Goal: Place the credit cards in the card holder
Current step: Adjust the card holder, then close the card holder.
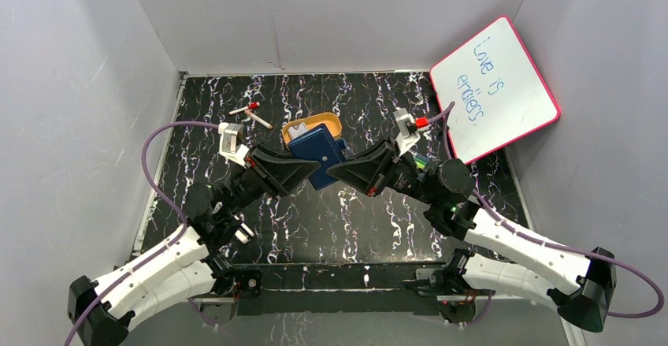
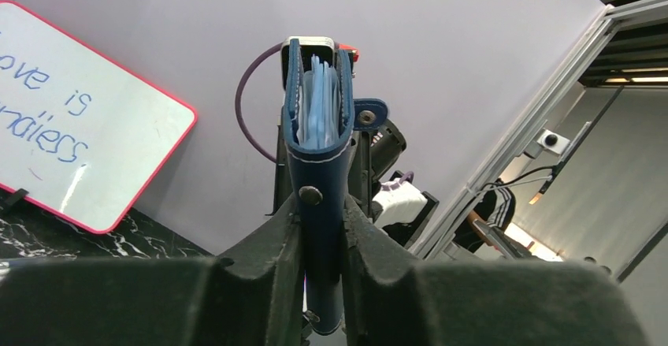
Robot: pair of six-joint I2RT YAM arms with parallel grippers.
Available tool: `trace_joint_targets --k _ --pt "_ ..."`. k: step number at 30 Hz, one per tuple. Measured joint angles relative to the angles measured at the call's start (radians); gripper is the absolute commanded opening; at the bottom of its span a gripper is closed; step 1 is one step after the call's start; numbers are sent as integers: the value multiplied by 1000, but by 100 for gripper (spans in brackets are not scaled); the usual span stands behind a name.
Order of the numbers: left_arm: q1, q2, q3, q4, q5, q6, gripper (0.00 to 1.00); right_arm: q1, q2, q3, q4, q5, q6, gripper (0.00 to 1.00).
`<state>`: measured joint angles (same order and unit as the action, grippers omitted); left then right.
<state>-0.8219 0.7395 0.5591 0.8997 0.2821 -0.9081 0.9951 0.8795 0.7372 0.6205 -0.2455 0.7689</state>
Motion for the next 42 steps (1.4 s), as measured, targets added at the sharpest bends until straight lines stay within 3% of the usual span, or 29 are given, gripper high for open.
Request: trace_joint_targets --k 2,5,6,9,12,18,26,30,34,42 --pt "0 7 1 9 7 -1 0 0 2 0 5 0 2 1" --pt "1 11 2 17 13 0 0 -1 1 -1 4 2 2 42" --pt "1 9 2 12 8 2 0 -1 -1 0 -5 8 2 51" --pt "0 -19 1 -75 -34 14 0 0 -18 32 -133 38 -27 62" --pt "0 -74 28 -280 -122 36 0 0 -52 93 -321 89 -87 64" --pt "-1 -76 252 -773 -343 51 0 0 -93 282 -689 220 -233 60" --pt "0 32 416 -1192 -409 45 0 0 8 465 -958 312 -368 57" --pt "0 37 424 -1285 -395 58 0 0 45 463 -1030 322 -413 51" --pt "0 -4 402 -1279 -351 87 0 0 48 442 -1041 313 -425 46" --pt "-1 -66 331 -1196 -261 164 0 -34 68 372 -952 181 -398 51"
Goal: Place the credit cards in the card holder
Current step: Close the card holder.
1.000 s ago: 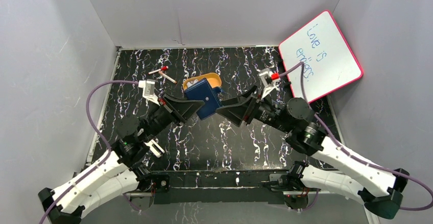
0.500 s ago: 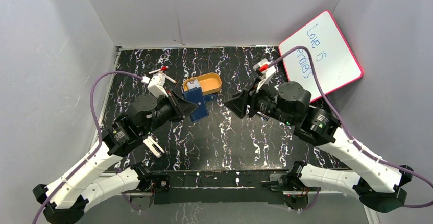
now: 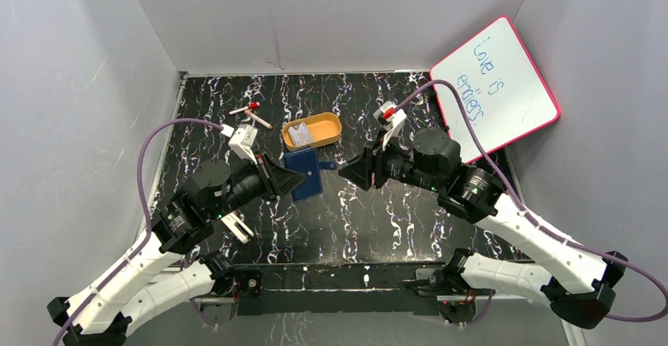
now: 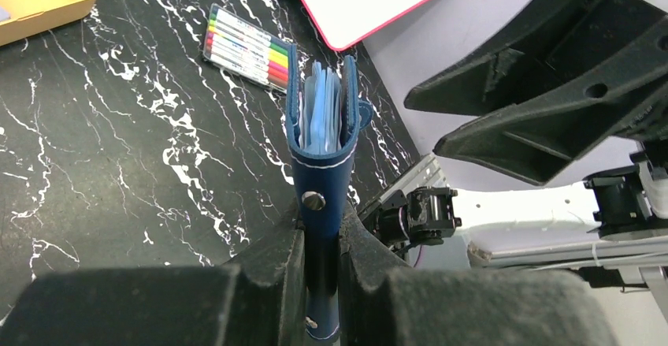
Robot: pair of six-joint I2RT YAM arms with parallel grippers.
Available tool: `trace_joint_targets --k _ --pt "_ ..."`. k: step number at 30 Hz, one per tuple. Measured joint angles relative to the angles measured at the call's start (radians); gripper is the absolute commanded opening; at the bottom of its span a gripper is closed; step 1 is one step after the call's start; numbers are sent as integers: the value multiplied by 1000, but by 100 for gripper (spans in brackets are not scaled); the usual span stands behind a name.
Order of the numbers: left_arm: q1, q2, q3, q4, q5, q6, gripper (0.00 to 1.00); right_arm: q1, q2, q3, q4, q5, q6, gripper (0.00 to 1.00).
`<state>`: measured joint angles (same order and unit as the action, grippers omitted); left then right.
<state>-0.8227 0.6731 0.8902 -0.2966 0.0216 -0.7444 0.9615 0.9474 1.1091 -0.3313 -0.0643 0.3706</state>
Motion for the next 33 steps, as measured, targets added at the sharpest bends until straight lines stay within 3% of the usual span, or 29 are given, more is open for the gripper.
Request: trace_joint_targets --k 5,10,25,33 --pt "0 -18 -19 13 35 32 0 -27 6 -18 46 -81 17 50" --pt "0 -36 -20 23 48 51 0 -38 19 -21 78 -120 27 43" --pt "0 -56 -20 28 69 72 0 -55 63 -28 111 -146 61 32" --pt "0 -64 -20 28 69 76 0 -65 64 -28 124 -155 70 33"
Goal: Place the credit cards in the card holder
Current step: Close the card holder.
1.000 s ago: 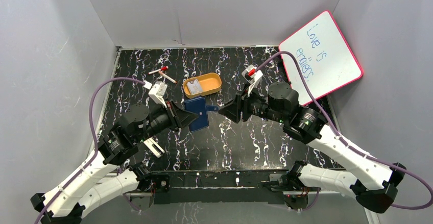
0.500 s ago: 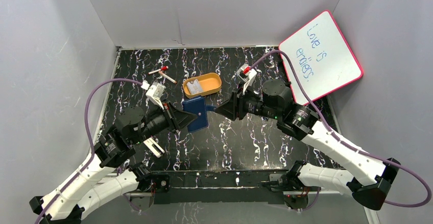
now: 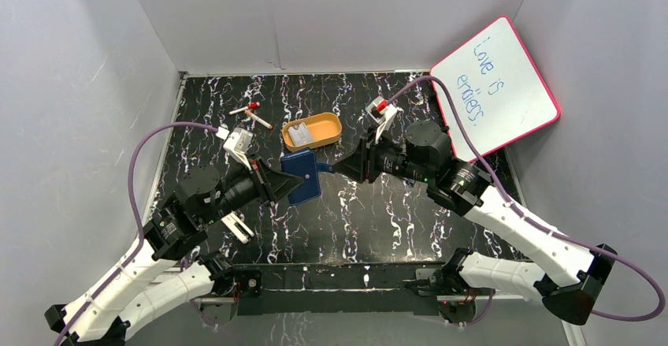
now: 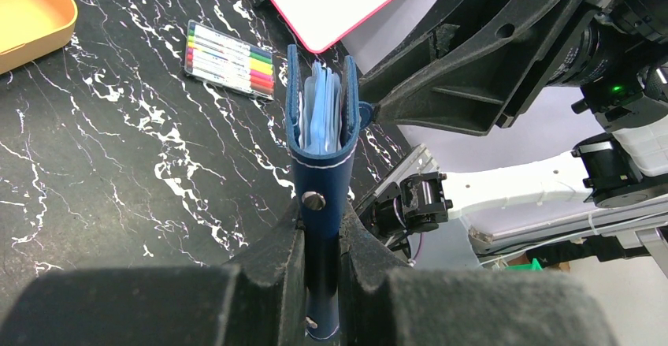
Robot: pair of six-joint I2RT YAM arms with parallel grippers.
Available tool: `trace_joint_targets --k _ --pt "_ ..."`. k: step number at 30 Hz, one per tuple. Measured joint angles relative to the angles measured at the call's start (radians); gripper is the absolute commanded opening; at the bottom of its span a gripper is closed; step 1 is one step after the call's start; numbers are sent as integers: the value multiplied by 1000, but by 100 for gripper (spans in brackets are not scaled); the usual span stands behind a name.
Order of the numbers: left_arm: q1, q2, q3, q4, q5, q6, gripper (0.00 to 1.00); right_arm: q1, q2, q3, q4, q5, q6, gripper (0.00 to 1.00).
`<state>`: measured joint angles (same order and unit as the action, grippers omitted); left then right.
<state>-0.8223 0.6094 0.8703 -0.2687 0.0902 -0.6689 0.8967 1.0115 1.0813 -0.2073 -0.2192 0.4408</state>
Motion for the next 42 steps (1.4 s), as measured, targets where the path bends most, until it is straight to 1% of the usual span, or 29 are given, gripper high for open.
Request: trace_joint_targets --k 6,10,12,16,20,23,25,27,31,34,42 --pt "0 0 0 0 0 0 0 0 17 0 0 -24 0 33" --pt "0 0 0 0 0 0 0 0 26 0 -2 -31 0 28" --pt "0 0 0 0 0 1 0 0 26 0 -2 -31 -1 27" --pt "0 0 0 0 0 4 0 0 25 0 -2 -31 0 34" --pt "0 0 0 0 0 4 0 -3 22 0 -2 -30 0 34" --pt "0 0 0 0 0 5 0 -7 14 0 -2 -26 0 32" --pt "0 0 0 0 0 5 0 -10 8 0 -2 -26 0 26" --pt "0 0 0 0 0 6 0 -11 3 0 -2 -26 0 25" --pt "0 0 0 0 0 7 0 -13 2 0 -2 -31 0 32" --pt "0 0 0 0 0 7 0 -13 4 0 -2 -44 1 33" --pt "0 0 0 0 0 7 0 -13 13 0 -3 -57 0 23"
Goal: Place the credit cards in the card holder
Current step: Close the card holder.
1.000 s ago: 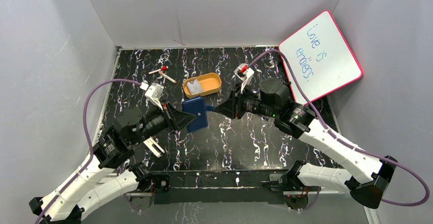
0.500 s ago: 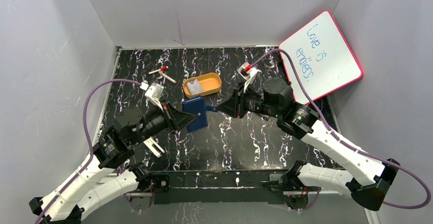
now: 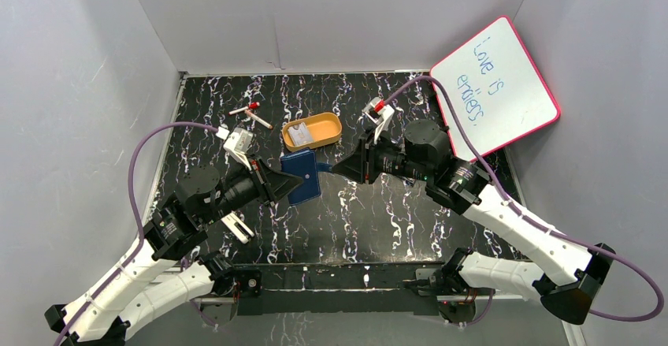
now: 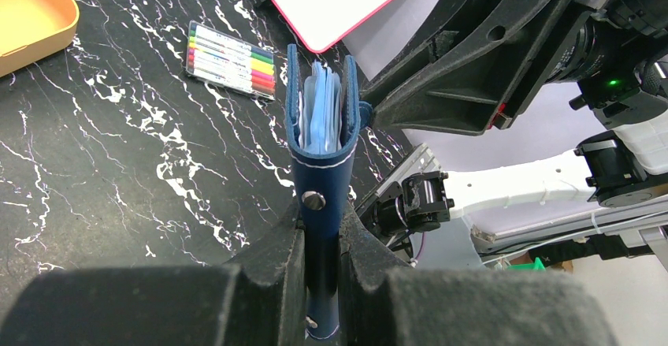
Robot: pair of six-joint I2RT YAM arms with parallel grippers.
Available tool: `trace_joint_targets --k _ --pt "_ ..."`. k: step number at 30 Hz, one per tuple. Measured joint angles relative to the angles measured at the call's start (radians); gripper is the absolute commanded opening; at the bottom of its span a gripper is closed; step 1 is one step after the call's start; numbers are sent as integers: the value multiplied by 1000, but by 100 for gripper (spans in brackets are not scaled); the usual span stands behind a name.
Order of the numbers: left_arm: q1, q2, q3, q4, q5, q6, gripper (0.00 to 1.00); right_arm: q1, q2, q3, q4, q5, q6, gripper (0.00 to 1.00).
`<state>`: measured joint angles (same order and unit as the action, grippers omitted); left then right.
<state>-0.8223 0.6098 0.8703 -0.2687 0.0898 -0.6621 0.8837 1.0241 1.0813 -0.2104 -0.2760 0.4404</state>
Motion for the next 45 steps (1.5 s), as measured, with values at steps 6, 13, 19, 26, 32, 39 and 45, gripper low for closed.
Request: trace_joint_targets --k 6,13,19,26,32,39,45 --pt "0 0 0 0 0 0 0 0 2 0 0 -13 0 20" --pt "0 0 0 0 0 0 0 0 11 0 0 -20 0 15" --pt "0 -2 0 0 0 0 0 0 12 0 0 -18 0 0" --pt "0 -5 0 0 0 0 0 0 11 0 0 -19 0 0" --pt "0 5 0 0 -20 -3 0 -1 11 0 7 -48 0 0" --pt "0 98 36 -9 -65 -6 0 -1 22 2 6 -60 -9 0" --pt "0 147 53 -10 -101 -8 0 -6 68 19 5 -55 -23 0"
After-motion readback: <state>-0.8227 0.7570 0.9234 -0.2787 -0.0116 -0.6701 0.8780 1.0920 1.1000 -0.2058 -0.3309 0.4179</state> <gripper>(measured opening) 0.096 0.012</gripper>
